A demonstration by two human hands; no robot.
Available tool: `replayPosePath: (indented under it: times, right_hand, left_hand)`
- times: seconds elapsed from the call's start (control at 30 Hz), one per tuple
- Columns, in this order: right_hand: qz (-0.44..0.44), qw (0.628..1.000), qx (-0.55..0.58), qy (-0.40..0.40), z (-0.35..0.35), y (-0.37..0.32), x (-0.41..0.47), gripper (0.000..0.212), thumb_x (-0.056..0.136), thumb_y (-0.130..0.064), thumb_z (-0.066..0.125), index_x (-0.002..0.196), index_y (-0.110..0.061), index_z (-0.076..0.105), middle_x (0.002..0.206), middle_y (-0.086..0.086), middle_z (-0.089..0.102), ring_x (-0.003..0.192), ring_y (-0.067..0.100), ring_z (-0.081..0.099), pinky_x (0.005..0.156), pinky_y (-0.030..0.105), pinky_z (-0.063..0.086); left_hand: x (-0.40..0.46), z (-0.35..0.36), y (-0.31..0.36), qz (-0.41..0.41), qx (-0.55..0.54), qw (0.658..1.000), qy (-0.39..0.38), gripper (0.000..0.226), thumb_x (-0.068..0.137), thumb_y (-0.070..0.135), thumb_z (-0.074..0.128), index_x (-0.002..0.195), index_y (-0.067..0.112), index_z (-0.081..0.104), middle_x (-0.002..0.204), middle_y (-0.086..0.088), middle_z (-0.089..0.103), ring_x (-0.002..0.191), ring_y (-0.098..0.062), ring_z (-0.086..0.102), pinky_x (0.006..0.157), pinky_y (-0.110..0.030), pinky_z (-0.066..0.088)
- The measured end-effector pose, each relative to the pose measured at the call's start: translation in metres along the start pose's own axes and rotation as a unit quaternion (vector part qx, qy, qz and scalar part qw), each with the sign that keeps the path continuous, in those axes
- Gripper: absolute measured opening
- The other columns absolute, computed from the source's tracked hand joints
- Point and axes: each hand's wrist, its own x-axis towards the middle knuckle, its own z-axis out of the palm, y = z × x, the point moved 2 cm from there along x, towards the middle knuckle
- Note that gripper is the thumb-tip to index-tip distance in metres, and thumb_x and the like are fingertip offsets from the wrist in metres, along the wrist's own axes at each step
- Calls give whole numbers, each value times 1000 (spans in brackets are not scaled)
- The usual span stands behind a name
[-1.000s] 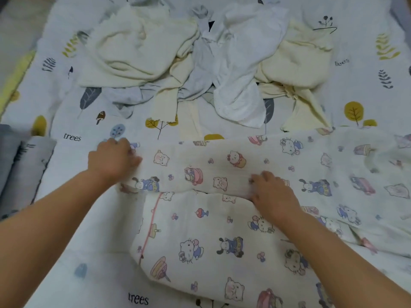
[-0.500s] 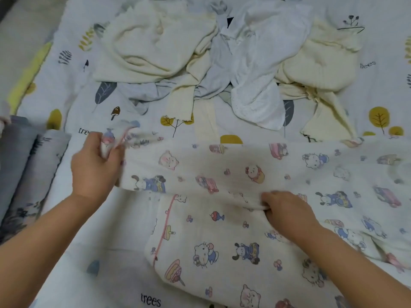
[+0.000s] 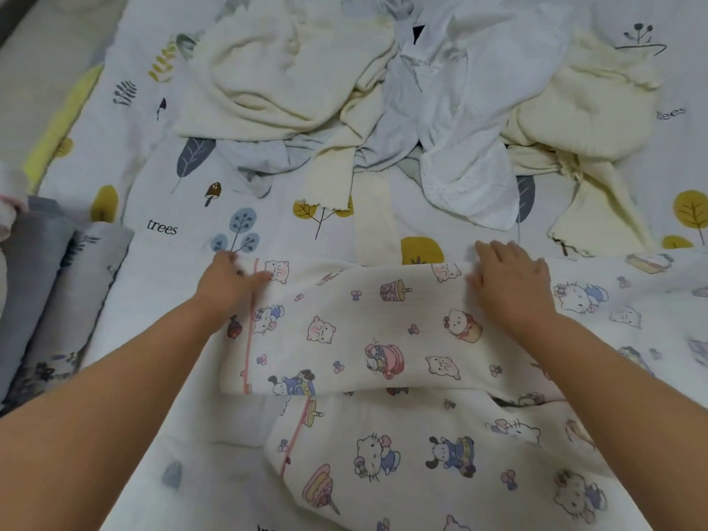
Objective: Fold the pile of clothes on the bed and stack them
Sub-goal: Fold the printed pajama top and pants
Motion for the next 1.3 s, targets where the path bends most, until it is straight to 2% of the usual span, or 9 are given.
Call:
replayPosePath:
  times: [0.13,0.33,0.5,0.7,0.87,1.0,1.1,1.2,1.3]
  right_hand:
    - [-1,998,-45,-53,0,4,15,26,96,-25,36,115,-14,50,109,9,59,106,29,51,94,44,29]
    - [67,953,101,278,-38,-6,33,37,89,-22,55,121,-4,51,117,22,52,112,36,43,92,43,27]
    - [38,980,97,168,-8,-32,18,63,92,-32,50,146,-12,23,152,20,17,141,33,13,112,53,8]
    - [-137,987,-17,-85,53,-47,-29,79,90,-58,40,151,-24,1,157,11,-12,144,31,-12,114,54,2]
    - [-181,980,20,78,40,-56,-30,47,61,1,83,105,1,68,108,24,66,99,45,63,79,44,54]
    - [-148,987,58,10,54,-66,-41,62,96,-43,40,149,-16,22,154,8,12,143,33,15,113,47,22]
    - [-107,992,4,-67,71,-62,-49,72,83,-63,-2,144,-29,-20,148,-1,-28,136,18,-27,115,46,-6]
    - [-88,989,15,-115,69,-66,-51,69,93,-59,15,149,-26,-11,156,3,-19,143,22,-20,115,48,-3]
    - [-62,993,71,-68,49,-70,-53,61,98,-49,28,149,-18,15,156,8,13,144,24,10,114,43,16]
  left_hand:
    - [14,-19,9,115,97,982,117,33,89,28,60,112,4,55,94,-10,57,83,-22,48,73,-29,35]
    - [26,-54,46,190,-23,940,283,40,87,33,61,119,11,50,92,0,52,78,-17,49,64,-17,32]
    - [32,-27,31,65,21,978,199,63,92,45,50,136,4,34,132,-18,47,119,-34,48,97,-39,38]
    - [16,1,-16,45,-13,999,18,22,88,22,57,71,8,52,68,-4,60,71,-25,56,58,-28,39]
    - [17,-19,-15,73,-42,989,121,9,87,18,55,88,9,51,85,-10,56,71,-26,52,64,-32,40]
    - [4,-20,-17,52,121,970,202,39,85,22,60,115,1,46,105,-18,56,100,-39,53,77,-40,38]
    - [-18,2,-6,244,221,928,174,55,88,29,52,133,-1,40,135,-26,40,124,-40,39,97,-50,32]
    - [-31,37,-11,274,368,888,-41,70,95,54,27,148,10,17,155,-16,13,142,-31,13,113,-51,12]
    - [-47,45,-16,281,314,906,-25,64,94,45,44,143,7,28,151,-18,21,140,-32,17,112,-45,13]
